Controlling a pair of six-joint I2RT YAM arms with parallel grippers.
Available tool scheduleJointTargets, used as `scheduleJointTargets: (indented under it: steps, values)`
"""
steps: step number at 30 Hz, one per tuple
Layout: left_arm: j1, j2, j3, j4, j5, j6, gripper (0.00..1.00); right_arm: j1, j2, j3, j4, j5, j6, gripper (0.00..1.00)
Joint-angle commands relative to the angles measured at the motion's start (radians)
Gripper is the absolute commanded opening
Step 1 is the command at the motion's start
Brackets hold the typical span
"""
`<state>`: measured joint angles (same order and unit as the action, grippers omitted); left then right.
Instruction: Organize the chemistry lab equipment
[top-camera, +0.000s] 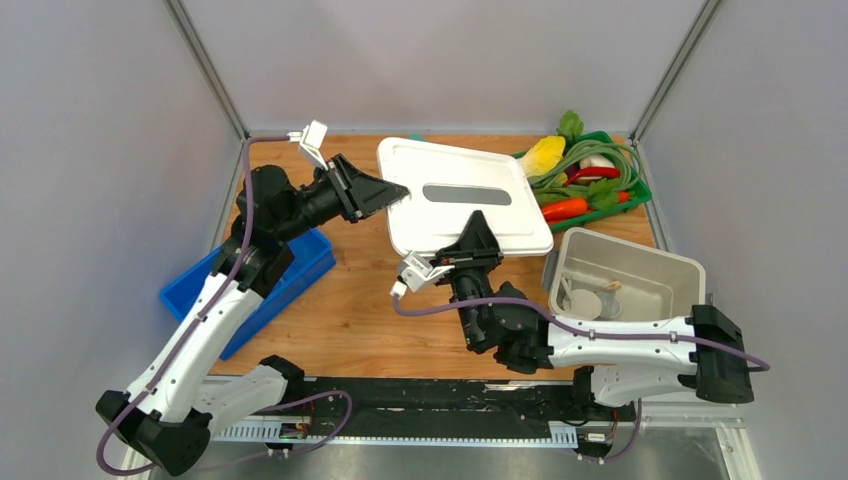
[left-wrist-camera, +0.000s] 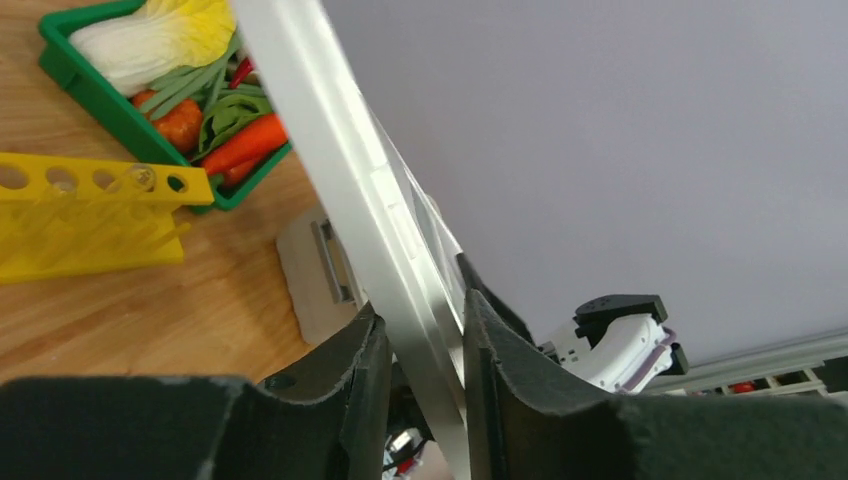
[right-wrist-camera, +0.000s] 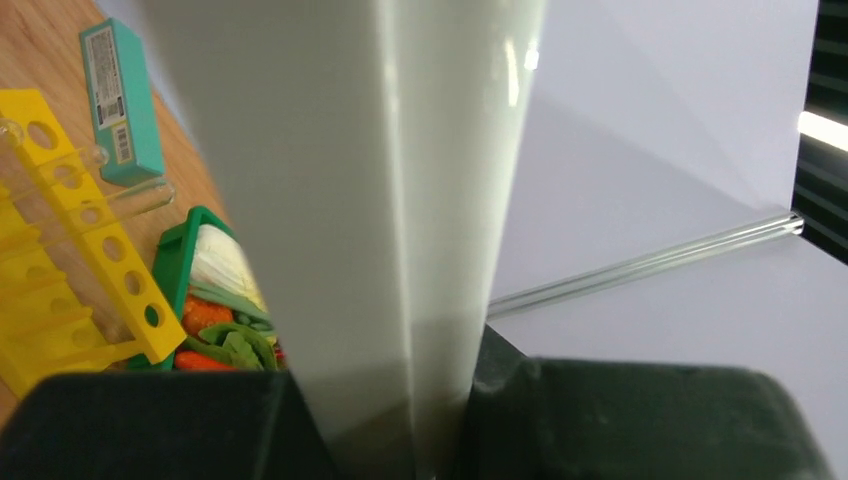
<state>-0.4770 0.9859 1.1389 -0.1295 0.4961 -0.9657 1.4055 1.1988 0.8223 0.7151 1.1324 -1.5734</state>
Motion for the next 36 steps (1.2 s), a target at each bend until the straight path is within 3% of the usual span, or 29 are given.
scheduleJointTargets:
  steps: [1,3,5,7,8,10,14,16,21,28,33,36]
  values:
    - [-0.008,0.013,-0.013,0.097,0.051,-0.03,0.22,0.009,0.015,-0.009,0.054,-0.02,0.013,0.22]
    - [-0.008,0.014,-0.025,0.102,0.056,-0.012,0.05,0.01,0.005,0.003,-0.061,-0.003,0.128,0.36]
    - [-0.006,0.013,-0.045,0.108,0.052,0.005,0.0,0.015,-0.018,0.053,-0.319,0.012,0.374,0.54]
    - [-0.008,0.014,-0.062,0.123,0.058,0.033,0.0,0.021,-0.033,0.147,-0.819,-0.028,0.709,0.71]
    - [-0.006,0.019,-0.064,0.123,0.062,0.048,0.0,0.023,-0.036,0.196,-0.976,-0.067,0.862,0.76]
    - [-0.008,0.026,-0.061,0.107,0.065,0.08,0.0,0.023,-0.047,0.262,-1.24,-0.184,1.158,0.84]
    - [-0.006,0.045,-0.062,0.123,0.082,0.097,0.0,0.023,-0.128,0.314,-1.492,-0.495,1.465,0.91]
    - [-0.006,0.06,-0.062,0.155,0.097,0.094,0.0,0.023,-0.175,0.327,-1.539,-0.63,1.533,0.94]
    - [-0.026,0.109,-0.067,0.244,0.114,0.058,0.0,0.023,-0.304,0.412,-1.56,-0.73,1.653,0.99]
    - [-0.106,0.16,-0.022,0.315,0.125,0.015,0.0,0.023,-0.513,0.489,-1.424,-0.595,1.82,1.0]
    - [-0.164,0.169,0.036,0.317,0.078,0.025,0.0,0.023,-0.636,0.448,-1.306,-0.616,1.823,1.0]
    - [-0.193,0.198,0.027,0.443,0.065,-0.056,0.0,0.023,-0.659,0.437,-1.301,-0.544,1.81,1.0]
